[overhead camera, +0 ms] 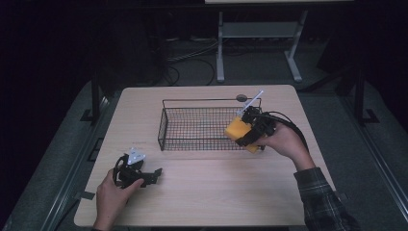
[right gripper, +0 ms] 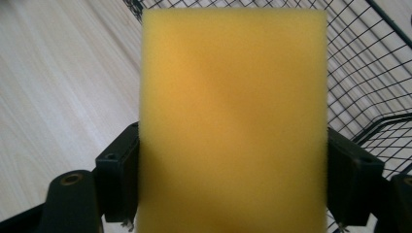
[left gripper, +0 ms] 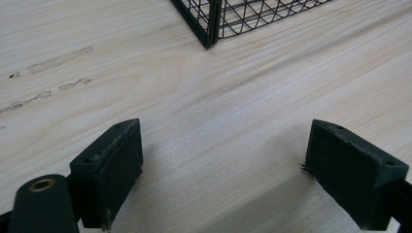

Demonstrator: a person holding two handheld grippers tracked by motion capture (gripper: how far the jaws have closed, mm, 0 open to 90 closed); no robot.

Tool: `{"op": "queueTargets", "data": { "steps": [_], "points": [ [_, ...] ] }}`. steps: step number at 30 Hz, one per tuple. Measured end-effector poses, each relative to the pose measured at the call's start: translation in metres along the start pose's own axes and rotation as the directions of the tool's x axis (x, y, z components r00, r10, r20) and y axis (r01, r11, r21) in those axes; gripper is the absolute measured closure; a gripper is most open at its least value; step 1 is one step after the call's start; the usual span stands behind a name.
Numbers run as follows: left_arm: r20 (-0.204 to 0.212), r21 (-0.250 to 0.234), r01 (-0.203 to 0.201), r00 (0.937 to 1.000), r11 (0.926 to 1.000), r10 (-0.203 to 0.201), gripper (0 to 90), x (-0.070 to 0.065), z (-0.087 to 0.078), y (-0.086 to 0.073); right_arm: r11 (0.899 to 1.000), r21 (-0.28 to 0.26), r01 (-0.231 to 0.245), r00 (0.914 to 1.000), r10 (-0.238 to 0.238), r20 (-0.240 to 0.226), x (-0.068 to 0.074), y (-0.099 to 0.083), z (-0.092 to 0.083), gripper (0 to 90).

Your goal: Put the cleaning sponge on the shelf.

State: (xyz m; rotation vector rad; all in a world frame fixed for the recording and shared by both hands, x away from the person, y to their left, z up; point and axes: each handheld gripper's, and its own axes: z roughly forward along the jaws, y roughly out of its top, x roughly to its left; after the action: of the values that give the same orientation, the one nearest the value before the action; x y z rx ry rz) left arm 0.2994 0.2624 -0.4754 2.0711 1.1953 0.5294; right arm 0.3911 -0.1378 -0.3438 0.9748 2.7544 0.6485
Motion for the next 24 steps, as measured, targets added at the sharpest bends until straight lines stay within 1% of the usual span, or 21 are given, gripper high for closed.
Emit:
{"op": "queueTargets", "data": {
  "steps": [7,8,11,17,20,24],
  "points": [
    [0.0,0.002,-0.002,1.0,1.0,0.002,12.8,0.0,0.0,0.0,1.0,0.005,0.005,0.9999,-0.005,0.009,-0.008,0.006,0.001,22.5],
    [0.0,0.002,-0.002,1.0,1.0,0.002,12.8,0.0,0.0,0.0,1.0,0.007,0.004,0.9999,-0.004,0.011,-0.012,0.008,0.002,22.6],
    [0.0,0.002,0.0,1.0,1.0,0.0,12.8,0.0,0.0,0.0,1.0,0.004,0.0,0.9999,0.0,0.017,-0.016,0.011,0.002,22.6],
    [0.0,0.002,-0.001,1.0,1.0,0.001,12.8,0.0,0.0,0.0,1.0,0.012,-0.003,0.9999,0.003,0.014,-0.026,0.015,0.008,22.5],
    [0.0,0.002,0.0,1.0,1.0,0.0,12.8,0.0,0.0,0.0,1.0,0.02,0.003,0.9999,-0.004,0.016,-0.03,0.016,0.013,22.5],
    [0.0,0.002,0.0,1.0,1.0,0.0,12.8,0.0,0.0,0.0,1.0,0.024,-0.004,0.9999,0.003,0.013,-0.036,0.017,0.016,22.5]
  ]
}}
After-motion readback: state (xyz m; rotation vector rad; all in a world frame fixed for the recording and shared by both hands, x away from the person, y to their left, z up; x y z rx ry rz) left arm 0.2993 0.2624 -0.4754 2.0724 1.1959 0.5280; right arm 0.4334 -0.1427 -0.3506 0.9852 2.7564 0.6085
